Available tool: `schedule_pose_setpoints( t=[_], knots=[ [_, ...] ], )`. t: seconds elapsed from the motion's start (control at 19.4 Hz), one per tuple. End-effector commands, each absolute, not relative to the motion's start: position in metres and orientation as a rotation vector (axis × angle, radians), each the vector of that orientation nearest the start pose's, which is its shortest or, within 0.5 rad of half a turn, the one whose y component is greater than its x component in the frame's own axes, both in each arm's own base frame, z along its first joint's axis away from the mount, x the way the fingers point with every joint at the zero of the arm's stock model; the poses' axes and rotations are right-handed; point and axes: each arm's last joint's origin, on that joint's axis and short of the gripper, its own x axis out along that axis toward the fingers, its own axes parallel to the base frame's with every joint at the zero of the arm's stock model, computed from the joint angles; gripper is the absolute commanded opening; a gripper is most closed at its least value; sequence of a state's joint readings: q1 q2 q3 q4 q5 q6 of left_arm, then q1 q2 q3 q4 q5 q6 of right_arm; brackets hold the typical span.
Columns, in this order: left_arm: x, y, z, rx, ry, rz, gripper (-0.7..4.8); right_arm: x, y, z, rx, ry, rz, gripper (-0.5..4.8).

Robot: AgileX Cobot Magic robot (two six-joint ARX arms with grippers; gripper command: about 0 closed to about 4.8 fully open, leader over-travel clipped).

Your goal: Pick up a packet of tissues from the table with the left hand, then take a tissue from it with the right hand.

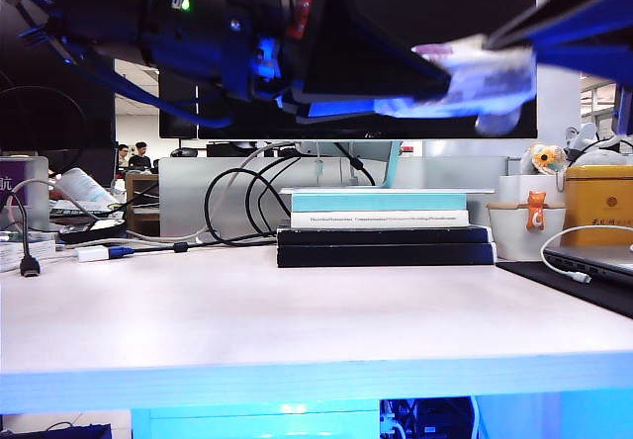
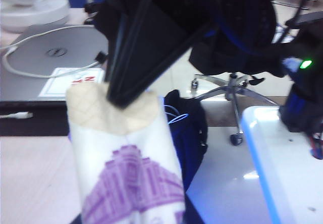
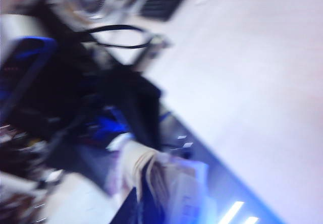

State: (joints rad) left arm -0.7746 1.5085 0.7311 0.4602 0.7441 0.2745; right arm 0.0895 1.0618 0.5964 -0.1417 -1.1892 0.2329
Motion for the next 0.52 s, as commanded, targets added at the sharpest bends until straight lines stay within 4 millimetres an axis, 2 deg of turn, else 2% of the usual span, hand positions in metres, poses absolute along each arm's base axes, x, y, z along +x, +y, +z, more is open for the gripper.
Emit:
schedule_pose_setpoints(
  t=[0.05, 0.15, 0.36, 0.52],
  knots=[
    [0.204, -0.228, 0.214, 0.218, 0.113, -1.557, 1.74, 0.202, 0.043, 0.234, 0.460, 0.654, 1.088, -0.06],
    [0.204, -0.228, 0.213, 0.218, 0.122, -1.557, 1.74, 0.204, 0.042, 0.234, 0.418, 0.633, 1.008, -0.06],
    [0.203, -0.226, 0.207, 0.237, 0.186, -1.545, 1.74, 0.210, 0.042, 0.240, 0.370, 0.549, 0.955, -0.06],
    [0.204, -0.224, 0.202, 0.296, 0.222, -1.465, 1.74, 0.213, 0.040, 0.241, 0.334, 0.513, 0.848, -0.06]
  ],
)
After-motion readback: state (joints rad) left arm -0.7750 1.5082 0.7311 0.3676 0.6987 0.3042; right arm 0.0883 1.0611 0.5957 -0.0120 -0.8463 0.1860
